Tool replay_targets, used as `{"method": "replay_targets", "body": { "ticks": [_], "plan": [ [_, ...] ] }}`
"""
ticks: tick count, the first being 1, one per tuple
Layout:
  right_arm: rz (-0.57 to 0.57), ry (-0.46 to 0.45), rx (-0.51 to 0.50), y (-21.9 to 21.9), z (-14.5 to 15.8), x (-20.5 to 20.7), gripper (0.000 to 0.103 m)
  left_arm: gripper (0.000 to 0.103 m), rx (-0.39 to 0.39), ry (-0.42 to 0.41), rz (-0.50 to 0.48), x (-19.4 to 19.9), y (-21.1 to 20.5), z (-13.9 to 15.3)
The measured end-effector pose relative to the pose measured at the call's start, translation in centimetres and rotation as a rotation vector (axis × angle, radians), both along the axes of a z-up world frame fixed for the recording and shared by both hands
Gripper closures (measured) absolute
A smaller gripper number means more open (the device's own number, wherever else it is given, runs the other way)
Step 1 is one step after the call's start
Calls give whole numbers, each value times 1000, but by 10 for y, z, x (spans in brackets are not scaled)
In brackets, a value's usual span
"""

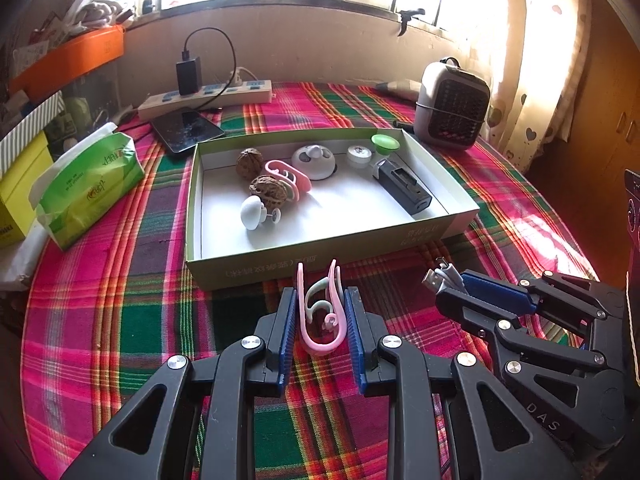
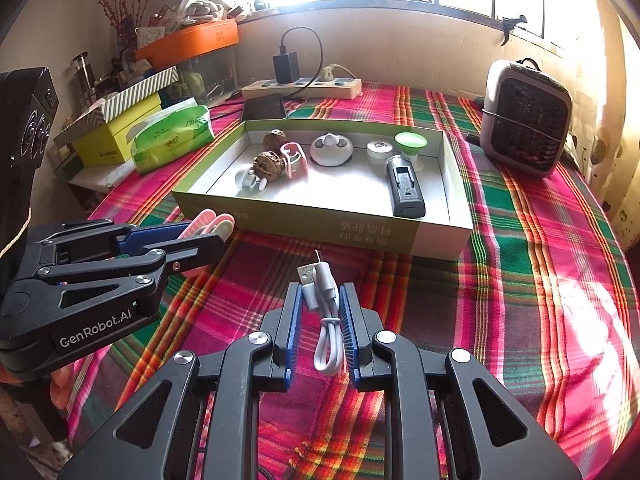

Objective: Organize objects
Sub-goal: 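Lift and carry the pink clip and white cable toward the box lid with both tools, then lower the pink clip and white cable into the box lid with both tools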

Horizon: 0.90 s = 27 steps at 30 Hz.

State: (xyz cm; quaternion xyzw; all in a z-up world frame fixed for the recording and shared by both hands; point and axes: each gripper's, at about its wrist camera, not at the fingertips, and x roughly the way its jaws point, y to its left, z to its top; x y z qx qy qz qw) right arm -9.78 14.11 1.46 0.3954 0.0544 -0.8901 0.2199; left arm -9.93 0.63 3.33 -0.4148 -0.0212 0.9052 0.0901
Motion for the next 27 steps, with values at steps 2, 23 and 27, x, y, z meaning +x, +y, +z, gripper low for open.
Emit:
{"method": "replay_targets", "body": {
  "ticks": [2,23,27],
  "plan": [
    [0,5,-1,0,2,0,83,81,1,7,1,-1,0,3],
    [-3,39,-29,-2,23,-22,83,81,9,34,0,-27,-5,17],
    [-10,39,-28,-3,24,-30,83,81,11,34,6,-33,-6,17]
  ]
}}
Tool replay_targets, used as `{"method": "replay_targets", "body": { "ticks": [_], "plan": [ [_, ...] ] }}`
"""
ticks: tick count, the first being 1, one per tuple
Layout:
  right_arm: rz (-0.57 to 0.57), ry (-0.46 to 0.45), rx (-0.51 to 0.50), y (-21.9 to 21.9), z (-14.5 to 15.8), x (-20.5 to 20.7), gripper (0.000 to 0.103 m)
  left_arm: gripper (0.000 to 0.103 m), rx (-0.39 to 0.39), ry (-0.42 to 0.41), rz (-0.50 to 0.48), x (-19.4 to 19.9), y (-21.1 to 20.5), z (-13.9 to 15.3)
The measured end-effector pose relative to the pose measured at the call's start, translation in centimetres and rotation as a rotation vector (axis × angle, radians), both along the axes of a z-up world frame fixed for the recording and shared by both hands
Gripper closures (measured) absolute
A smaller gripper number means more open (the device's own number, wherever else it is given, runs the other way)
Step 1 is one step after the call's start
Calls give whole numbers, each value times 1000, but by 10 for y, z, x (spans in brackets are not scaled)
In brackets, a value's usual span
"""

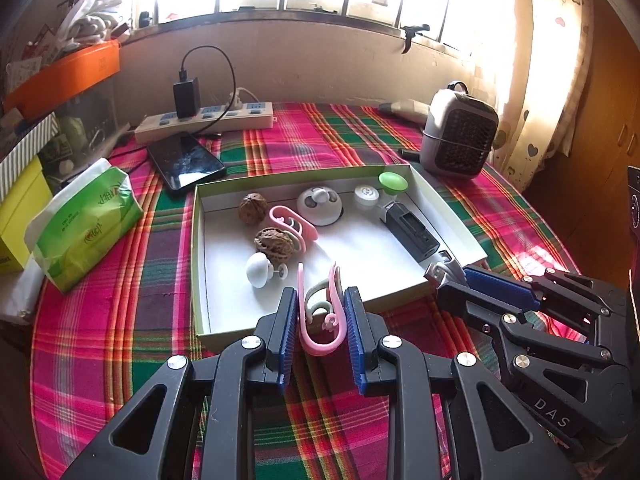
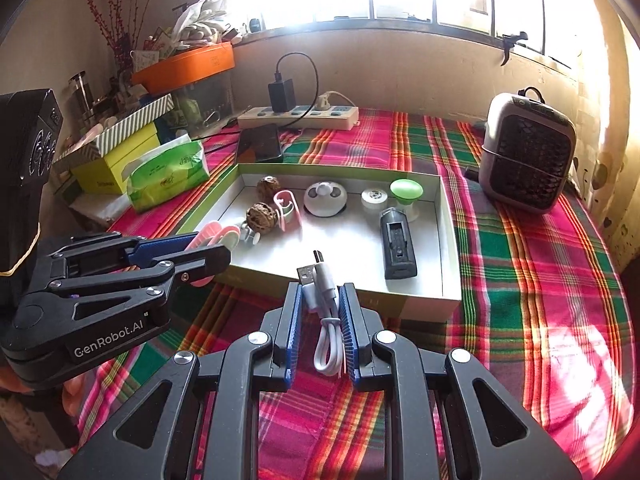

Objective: Organize objects
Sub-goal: 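Lower the pink clip and white cable into the box lid with both tools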

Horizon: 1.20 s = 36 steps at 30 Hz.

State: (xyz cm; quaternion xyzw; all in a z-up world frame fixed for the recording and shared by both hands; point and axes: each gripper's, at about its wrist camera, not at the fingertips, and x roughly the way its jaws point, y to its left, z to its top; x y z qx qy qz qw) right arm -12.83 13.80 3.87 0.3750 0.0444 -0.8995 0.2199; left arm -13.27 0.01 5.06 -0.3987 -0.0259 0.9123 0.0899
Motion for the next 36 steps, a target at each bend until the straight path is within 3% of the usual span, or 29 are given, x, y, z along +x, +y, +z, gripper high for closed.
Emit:
{"method": "replay_targets", "body": {
  "ticks": [20,36],
  "plan": [
    [-21,-4,-2,-4,2,-43,83,81,-5,-10,5,-30,2,-5],
    [-30,-56,-2,-5,-15,-75,83,81,-11,-31,2,-39,6,-16]
  ]
}}
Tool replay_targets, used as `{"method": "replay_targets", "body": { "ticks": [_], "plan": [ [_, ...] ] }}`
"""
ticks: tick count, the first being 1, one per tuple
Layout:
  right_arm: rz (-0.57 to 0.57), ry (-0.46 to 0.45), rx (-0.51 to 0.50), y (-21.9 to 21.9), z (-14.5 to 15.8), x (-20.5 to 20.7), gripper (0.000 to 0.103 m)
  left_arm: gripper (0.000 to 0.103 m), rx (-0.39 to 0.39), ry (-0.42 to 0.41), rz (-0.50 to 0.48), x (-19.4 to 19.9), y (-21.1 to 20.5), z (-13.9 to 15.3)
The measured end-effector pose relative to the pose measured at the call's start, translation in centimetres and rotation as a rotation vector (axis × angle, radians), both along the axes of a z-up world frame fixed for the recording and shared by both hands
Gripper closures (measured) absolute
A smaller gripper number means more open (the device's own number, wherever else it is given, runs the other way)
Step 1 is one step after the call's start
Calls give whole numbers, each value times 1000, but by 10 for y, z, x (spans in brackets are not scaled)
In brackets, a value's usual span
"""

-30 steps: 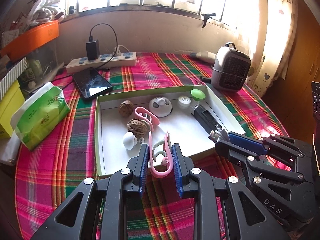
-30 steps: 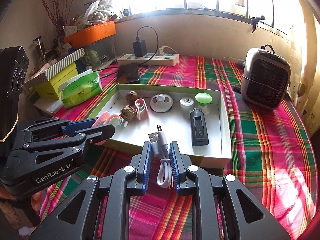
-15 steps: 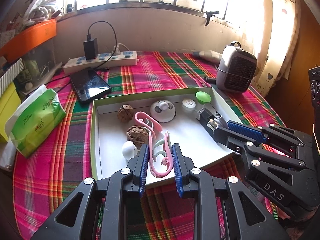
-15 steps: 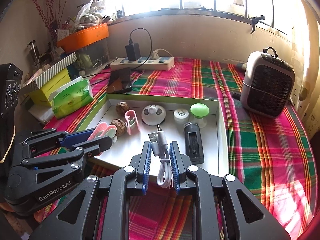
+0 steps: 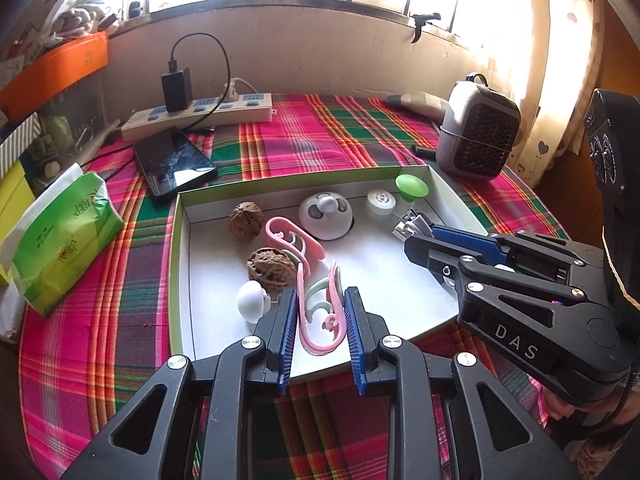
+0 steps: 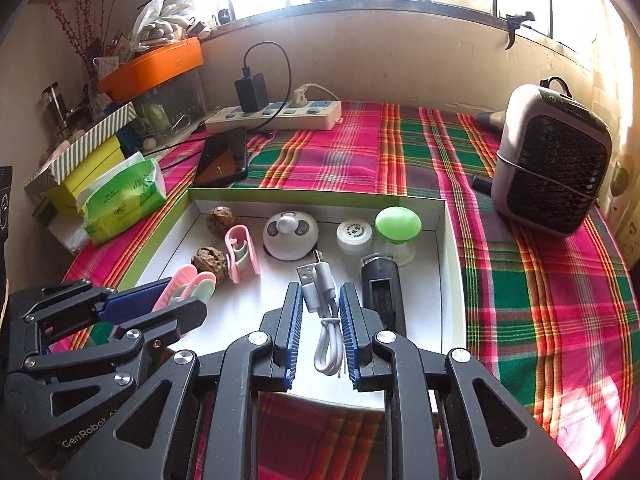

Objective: Organize objects
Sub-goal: 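Lower the pink clip and white cable into the box lid with both tools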

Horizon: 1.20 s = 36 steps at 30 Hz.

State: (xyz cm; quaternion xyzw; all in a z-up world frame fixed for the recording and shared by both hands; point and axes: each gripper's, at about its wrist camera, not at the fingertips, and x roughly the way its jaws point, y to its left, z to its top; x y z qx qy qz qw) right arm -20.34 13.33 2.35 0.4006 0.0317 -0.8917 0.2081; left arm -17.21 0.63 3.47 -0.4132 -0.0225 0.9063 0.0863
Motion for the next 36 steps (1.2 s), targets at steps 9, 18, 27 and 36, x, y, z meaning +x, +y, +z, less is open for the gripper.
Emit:
{"method": "replay_targets", "body": {
  "ticks": [9,18,27,36],
  "plan": [
    [-2,-20,0,1,-7,-10,83,81,-7,-11,-7,-4,4,-6],
    [14,-40,1,-3,-14,-18,83,81,-14,-30,-3,-8,4,-13],
    [17,-52,4,-6,-18,-25,83,81,-16,-35,2,-12,3,-17],
    [29,-59,6,-9,-21,-27,83,81,-20,-35,5,-14,3,-17]
  ]
}}
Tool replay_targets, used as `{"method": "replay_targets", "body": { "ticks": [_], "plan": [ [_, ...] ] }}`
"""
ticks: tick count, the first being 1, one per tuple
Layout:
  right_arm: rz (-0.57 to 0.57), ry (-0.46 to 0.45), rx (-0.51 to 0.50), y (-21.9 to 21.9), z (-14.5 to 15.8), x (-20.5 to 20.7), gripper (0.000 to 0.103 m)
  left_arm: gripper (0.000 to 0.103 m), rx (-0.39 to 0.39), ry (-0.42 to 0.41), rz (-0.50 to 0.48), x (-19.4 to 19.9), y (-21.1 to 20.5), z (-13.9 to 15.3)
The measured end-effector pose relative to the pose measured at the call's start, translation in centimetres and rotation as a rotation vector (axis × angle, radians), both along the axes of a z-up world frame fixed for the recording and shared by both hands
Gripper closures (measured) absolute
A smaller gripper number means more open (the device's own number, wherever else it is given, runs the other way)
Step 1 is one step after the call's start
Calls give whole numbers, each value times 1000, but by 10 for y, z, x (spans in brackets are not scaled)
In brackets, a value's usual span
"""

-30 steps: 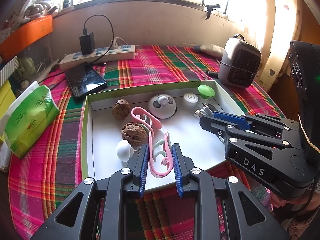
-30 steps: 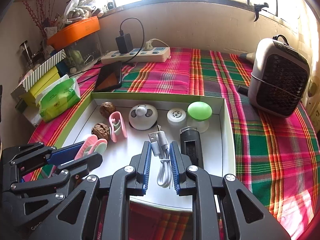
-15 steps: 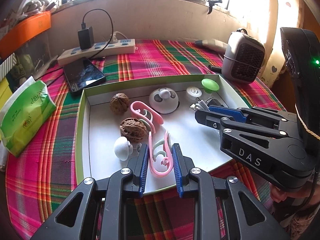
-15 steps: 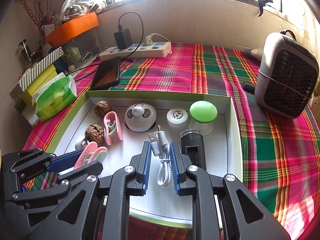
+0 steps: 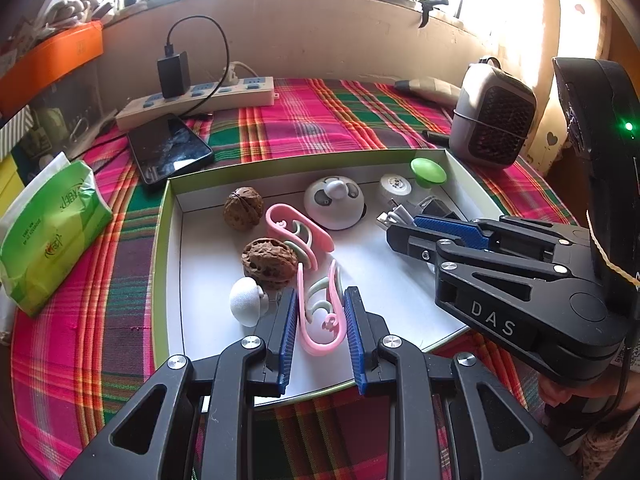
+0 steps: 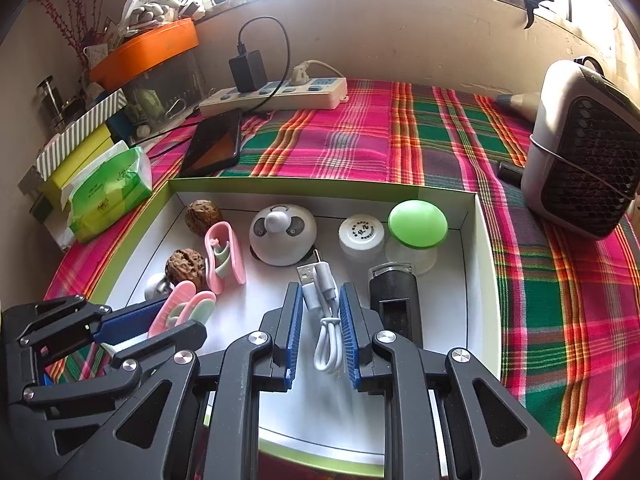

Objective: Organize objects
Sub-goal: 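Lower the pink clip and white cable into the box lid with both tools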

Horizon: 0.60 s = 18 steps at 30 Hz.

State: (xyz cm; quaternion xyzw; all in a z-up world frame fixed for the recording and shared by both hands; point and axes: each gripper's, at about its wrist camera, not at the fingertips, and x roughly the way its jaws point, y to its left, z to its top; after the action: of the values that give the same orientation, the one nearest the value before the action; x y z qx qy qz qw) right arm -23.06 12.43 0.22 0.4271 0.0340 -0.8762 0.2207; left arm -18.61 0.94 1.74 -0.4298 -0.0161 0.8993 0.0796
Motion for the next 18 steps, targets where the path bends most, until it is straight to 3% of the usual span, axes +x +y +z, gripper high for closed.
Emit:
{"method": "replay_targets", "body": {
  "ticks": [18],
  "plan": [
    [15,-12,-8,-4,-6,-3,83,81,-1,-12,20,-4,-3,-2]
  ]
}}
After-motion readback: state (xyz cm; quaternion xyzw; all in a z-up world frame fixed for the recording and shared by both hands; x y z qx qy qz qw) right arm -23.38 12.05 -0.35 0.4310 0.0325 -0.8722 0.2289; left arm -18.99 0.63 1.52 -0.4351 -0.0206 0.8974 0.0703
